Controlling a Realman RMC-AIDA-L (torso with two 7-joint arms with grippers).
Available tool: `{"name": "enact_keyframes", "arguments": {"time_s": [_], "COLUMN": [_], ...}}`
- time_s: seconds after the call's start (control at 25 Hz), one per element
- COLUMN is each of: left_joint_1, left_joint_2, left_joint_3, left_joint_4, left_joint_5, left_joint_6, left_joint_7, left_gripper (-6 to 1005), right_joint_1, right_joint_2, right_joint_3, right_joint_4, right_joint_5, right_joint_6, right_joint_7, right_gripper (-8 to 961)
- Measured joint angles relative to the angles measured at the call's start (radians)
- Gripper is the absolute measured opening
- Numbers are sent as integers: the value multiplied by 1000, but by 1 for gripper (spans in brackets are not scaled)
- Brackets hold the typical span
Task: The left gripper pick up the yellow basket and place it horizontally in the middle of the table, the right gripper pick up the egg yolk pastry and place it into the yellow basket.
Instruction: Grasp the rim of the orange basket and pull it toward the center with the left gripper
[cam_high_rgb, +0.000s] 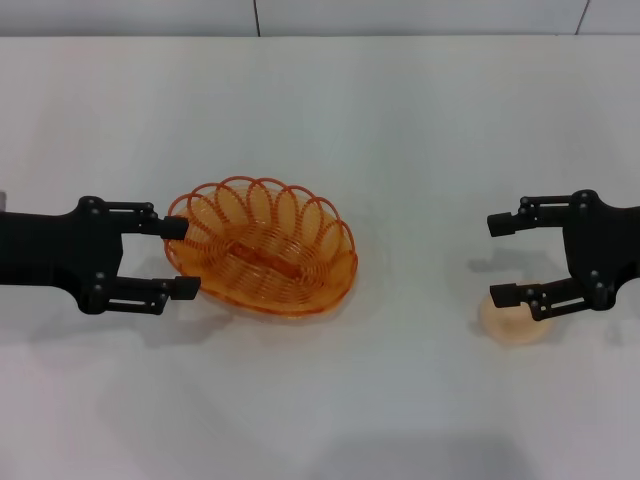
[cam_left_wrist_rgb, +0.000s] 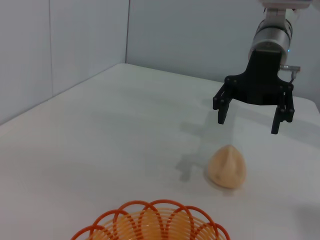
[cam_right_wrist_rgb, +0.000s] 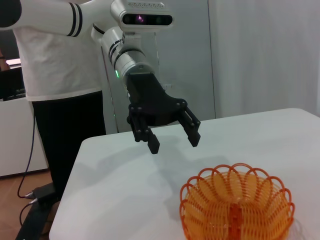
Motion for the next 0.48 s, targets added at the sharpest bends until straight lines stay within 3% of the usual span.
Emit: {"name": "enact_keyframes", "arguments": {"time_s": [0.48], "left_joint_1": [-6], "left_joint_2": [2], "left_joint_3": [17], "left_joint_4": [0], "left_joint_5": [0], "left_joint_6": [-9], "left_joint_7": [-13], "left_gripper": [736], "right_joint_1": [-3], "right_joint_2": [1], "right_joint_3": [0], "right_joint_4": [0], "right_joint_5": [-2], "right_joint_6": [-2], "right_joint_7": [-1], "right_gripper": [809]}}
